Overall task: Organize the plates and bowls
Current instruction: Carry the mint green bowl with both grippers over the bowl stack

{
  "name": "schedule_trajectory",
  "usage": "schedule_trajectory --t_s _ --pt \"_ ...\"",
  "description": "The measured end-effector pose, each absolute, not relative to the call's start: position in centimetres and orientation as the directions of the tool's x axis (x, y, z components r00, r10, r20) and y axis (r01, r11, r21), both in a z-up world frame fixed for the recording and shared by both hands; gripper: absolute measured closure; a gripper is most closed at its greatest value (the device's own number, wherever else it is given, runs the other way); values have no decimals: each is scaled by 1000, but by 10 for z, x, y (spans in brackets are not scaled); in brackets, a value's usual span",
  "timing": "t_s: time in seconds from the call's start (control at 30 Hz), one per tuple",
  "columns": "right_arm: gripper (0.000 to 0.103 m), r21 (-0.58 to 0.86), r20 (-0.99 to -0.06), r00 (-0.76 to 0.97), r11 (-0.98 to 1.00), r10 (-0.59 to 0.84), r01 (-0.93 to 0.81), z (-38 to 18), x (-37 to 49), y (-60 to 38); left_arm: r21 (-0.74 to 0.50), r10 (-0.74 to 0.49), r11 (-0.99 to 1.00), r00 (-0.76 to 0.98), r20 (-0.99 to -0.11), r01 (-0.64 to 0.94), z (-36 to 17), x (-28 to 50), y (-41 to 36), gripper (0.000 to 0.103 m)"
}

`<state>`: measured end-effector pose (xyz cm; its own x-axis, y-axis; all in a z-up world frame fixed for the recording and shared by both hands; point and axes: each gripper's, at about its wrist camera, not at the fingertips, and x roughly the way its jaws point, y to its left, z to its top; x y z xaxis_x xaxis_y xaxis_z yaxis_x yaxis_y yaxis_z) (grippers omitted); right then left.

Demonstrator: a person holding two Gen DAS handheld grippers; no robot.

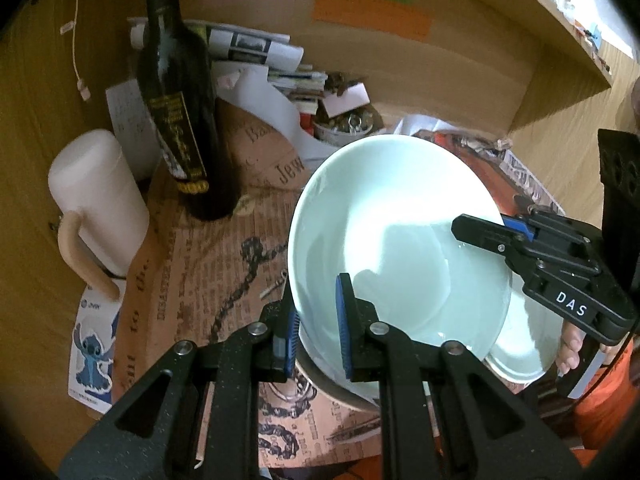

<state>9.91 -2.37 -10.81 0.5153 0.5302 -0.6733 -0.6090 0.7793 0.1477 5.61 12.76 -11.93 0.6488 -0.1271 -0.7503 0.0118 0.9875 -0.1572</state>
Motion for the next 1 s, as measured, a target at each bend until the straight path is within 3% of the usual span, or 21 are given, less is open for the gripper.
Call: schedule_trajectory --t_s 0.57,0.8,1.0 --pt "89 117 -716 487 773 500 -623 -127 95 -22 -216 -180 976 597 -782 11 -144 51 130 87" --pt "89 -6 -718 543 776 435 -630 -131 90 -11 -176 -140 984 613 -778 2 -147 50 128 87" --pt "86 -5 -713 543 771 443 -636 -130 92 -11 -156 -113 988 620 -776 -15 -148 52 131 87"
